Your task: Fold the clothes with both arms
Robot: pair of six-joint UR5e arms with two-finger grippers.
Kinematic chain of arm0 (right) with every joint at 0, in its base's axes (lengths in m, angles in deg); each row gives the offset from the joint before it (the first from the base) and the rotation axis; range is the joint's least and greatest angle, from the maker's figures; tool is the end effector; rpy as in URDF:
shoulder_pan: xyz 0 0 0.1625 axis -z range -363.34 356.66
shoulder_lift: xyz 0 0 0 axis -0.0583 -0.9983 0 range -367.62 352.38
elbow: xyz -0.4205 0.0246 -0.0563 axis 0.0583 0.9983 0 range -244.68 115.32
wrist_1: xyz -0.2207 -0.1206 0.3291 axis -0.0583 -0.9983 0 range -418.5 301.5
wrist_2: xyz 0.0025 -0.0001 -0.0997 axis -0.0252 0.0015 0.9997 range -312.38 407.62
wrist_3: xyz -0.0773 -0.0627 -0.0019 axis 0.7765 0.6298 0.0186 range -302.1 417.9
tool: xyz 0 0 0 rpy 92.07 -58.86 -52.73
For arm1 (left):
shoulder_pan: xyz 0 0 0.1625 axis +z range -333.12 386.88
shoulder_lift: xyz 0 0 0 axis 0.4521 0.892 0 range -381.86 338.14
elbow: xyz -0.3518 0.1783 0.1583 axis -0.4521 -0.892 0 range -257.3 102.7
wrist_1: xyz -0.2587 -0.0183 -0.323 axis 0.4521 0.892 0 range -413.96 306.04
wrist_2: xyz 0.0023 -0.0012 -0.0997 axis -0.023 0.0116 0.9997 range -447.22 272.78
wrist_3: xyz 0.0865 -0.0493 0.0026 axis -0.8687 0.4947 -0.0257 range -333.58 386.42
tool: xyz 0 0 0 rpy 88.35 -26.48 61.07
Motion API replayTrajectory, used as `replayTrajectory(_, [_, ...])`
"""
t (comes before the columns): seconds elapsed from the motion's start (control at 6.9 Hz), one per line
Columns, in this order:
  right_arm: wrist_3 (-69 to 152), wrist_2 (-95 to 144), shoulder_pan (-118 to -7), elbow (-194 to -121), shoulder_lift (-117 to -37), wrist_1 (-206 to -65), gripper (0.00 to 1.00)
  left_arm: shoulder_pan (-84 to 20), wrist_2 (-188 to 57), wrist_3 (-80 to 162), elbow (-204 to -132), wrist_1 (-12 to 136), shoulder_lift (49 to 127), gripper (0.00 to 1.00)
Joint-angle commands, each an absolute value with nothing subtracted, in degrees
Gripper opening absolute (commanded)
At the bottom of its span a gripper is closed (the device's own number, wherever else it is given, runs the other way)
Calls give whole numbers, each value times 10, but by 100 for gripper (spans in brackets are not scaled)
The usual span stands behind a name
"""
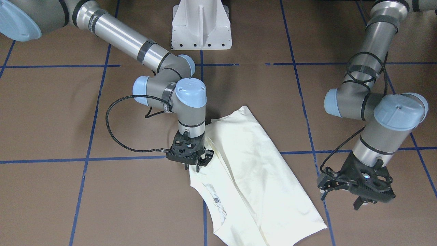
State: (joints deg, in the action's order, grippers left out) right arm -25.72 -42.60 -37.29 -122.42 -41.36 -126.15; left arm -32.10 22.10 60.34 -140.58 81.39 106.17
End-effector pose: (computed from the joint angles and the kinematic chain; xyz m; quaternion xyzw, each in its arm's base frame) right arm -0.6331 -0.5862 0.2355 0.1340 -0.3701 0.2183 0.8930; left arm 0.3159 -0.7200 0.3887 0.3154 0.3758 0.0577 0.8695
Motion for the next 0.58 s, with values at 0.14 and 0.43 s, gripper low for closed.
replayTrajectory(0.14, [-260,-426,-373,-1225,-414,-1263,0,-321,221,604,-1406,817,1059,100])
replayTrajectory(0.43, [-257,-431,-374,-1261,-415,-1298,0,-320,220,606,-1406,820,1059,100])
